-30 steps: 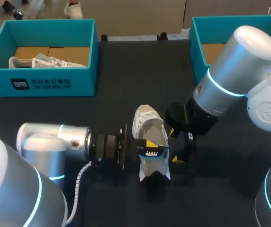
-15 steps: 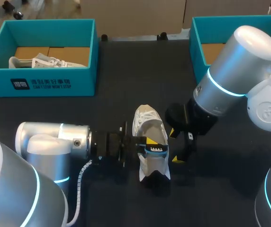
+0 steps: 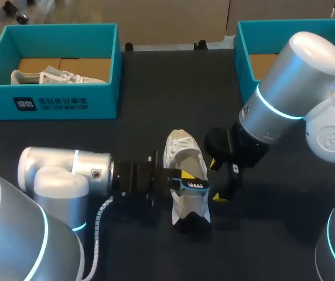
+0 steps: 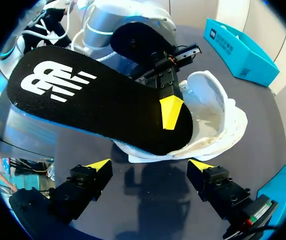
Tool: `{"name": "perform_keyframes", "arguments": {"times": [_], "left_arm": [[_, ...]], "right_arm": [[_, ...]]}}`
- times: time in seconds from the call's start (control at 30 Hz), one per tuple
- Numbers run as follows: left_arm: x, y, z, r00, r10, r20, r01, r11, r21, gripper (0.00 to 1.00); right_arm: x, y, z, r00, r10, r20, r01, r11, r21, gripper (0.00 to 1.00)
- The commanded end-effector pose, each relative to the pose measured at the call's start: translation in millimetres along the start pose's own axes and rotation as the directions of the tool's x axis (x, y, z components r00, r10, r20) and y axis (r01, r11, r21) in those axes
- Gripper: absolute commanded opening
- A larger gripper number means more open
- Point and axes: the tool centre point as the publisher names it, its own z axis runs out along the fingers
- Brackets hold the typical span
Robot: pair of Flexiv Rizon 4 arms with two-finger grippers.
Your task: Take the shoe out of the shoebox, open the shoe tongue, remove and reinsert the insole, then place the shoe into the shoebox
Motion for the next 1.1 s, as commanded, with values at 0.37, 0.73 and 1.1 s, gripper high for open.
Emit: {"name": "perform_keyframes", "arguments": {"times": [0.37,0.73,1.1], "left_arm": [[0.1,-10,-4,0.999,-0.040,0.012,0.039,0.999,0.033,0.25],[-1.0,-28,-4,0.999,-0.032,0.012,0.032,0.999,0.017,0.25],[0.7,-42,-1,0.999,-0.031,-0.013,0.031,1.000,0.002,0.24]], "right_arm": [[0.4,-0.4,1,1.000,-0.001,0.001,0.001,1.000,-0.001,1.00],[0.4,-0.4,1,1.000,-0.001,0.001,0.001,1.000,-0.001,1.00],[0.4,-0.4,1,1.000,-0.001,0.001,0.001,1.000,-0.001,1.00]]}}
